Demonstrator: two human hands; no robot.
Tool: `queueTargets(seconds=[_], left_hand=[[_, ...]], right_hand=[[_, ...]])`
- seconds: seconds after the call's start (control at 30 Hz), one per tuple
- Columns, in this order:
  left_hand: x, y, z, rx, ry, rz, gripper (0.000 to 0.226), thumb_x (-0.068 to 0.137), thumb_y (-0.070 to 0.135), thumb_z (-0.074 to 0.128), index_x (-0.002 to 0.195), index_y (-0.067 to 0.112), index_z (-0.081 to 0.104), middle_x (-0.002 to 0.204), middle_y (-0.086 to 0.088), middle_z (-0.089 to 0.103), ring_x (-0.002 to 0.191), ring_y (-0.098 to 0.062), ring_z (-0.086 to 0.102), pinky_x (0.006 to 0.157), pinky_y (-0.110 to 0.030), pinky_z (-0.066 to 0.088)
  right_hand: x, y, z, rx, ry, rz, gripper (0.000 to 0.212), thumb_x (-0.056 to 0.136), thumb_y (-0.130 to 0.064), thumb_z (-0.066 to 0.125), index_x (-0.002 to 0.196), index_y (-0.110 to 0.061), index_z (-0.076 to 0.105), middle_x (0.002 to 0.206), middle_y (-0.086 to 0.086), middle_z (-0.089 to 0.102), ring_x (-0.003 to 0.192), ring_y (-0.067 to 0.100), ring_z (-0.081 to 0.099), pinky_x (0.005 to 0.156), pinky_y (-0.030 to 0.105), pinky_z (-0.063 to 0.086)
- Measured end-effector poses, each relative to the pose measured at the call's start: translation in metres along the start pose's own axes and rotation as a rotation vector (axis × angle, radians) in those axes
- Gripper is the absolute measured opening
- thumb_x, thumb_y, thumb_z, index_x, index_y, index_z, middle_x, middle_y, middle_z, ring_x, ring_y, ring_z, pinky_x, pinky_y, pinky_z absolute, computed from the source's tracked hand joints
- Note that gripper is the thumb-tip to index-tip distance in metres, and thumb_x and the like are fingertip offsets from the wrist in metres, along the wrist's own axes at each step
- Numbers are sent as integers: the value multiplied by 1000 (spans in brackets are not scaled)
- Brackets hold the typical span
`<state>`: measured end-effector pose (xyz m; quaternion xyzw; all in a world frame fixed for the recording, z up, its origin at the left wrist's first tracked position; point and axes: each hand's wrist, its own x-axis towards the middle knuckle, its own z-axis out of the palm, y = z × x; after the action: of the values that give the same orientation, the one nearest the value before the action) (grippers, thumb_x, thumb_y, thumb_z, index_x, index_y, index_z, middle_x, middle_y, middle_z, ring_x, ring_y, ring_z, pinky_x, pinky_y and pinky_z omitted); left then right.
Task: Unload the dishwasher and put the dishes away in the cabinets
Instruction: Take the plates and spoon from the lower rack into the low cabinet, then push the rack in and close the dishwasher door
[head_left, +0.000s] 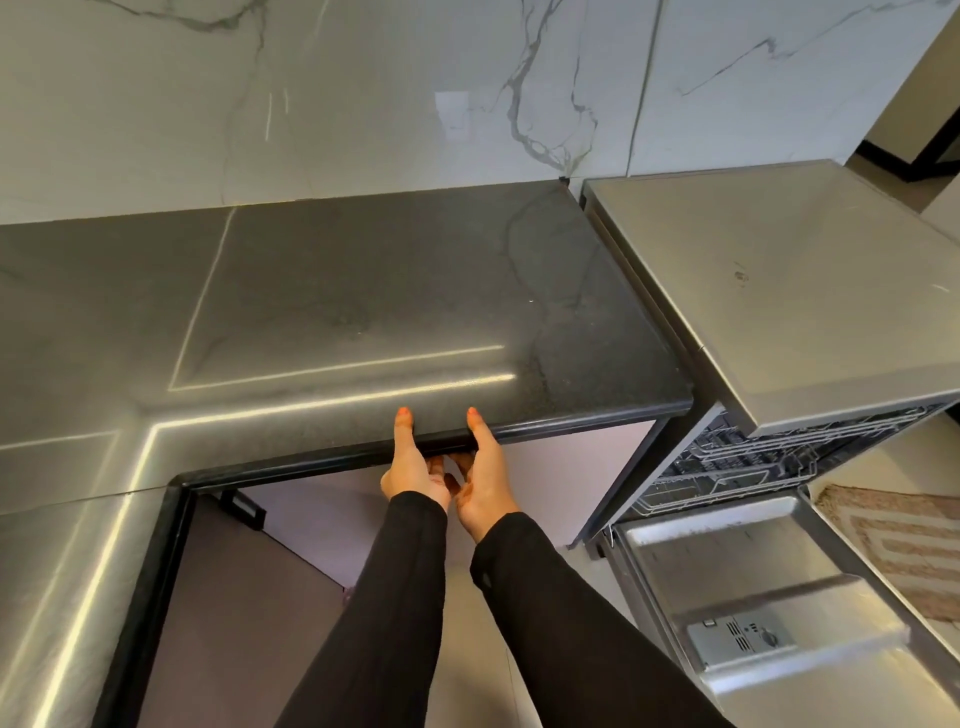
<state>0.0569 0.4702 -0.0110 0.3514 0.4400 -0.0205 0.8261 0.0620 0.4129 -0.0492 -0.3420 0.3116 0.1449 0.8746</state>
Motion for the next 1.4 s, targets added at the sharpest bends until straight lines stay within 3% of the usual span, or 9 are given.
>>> queueTargets(seconds=[0.27,0.37,0.47,0.67,0.77,0.93,1.03,1.3,1.4], left_hand=[[16,-4,-6,-47,-55,33,56,78,36,75,122,9,52,110,-12,64,96,-24,65,73,-36,57],[27,-2,-5,-27,-39,85,68,74,37,78,130,10,50,112,-10,64,95,-22,66,64,-33,59],[36,2,1,-3,-48,131,50,77,40,75,117,16,56,106,-4,64,86,-14,64,58,-27,56],[51,-20,-13,14,-75,140,29,85,44,66,94,17,60,66,3,62,55,-9,60,55,-16,49],[82,-55,-33,20,3,155,24,93,39,55,90,15,57,74,3,58,61,-10,61,62,-19,49],[-30,-179,-20,217,-90,-44,36,93,43,51,65,22,45,55,8,47,51,-8,48,53,-16,39],[-91,-276,-26,337,-118,-183,34,96,34,48,65,21,40,62,5,46,57,-10,48,58,-20,42],[-174,-544,-110,547,7,-586,13,95,23,51,85,15,54,83,-6,54,71,-17,55,58,-27,50],[-181,-615,-150,602,51,-676,14,94,20,53,107,16,59,101,-11,57,83,-21,56,71,-30,50]], right_hand=[[-23,-16,6,15,-57,90,47,88,-42,60,126,-14,56,109,9,66,97,21,62,78,32,52],[-30,-29,1,-186,-32,108,55,87,-46,60,133,-18,50,125,5,57,110,22,55,91,36,47],[-39,-40,-19,-326,13,74,49,93,-36,55,136,-14,47,133,4,51,126,25,46,99,37,40],[-87,-52,-133,-423,140,69,40,96,-27,51,131,-7,52,134,7,55,123,24,53,95,36,42],[-110,-53,-208,-424,241,53,33,95,-26,52,122,-9,57,120,7,61,105,21,57,84,33,41],[-151,-58,-341,-346,447,66,14,92,-23,52,79,-19,55,82,-2,55,67,12,50,58,24,38],[-177,-64,-419,-283,517,72,11,91,-22,52,80,-19,53,77,-3,53,57,9,45,45,21,31],[-254,-89,-642,-213,732,107,14,92,-14,53,79,-17,56,76,2,47,70,15,44,63,26,36],[-257,-77,-724,-162,887,162,25,92,-12,53,113,0,57,97,13,54,92,25,53,80,36,45]])
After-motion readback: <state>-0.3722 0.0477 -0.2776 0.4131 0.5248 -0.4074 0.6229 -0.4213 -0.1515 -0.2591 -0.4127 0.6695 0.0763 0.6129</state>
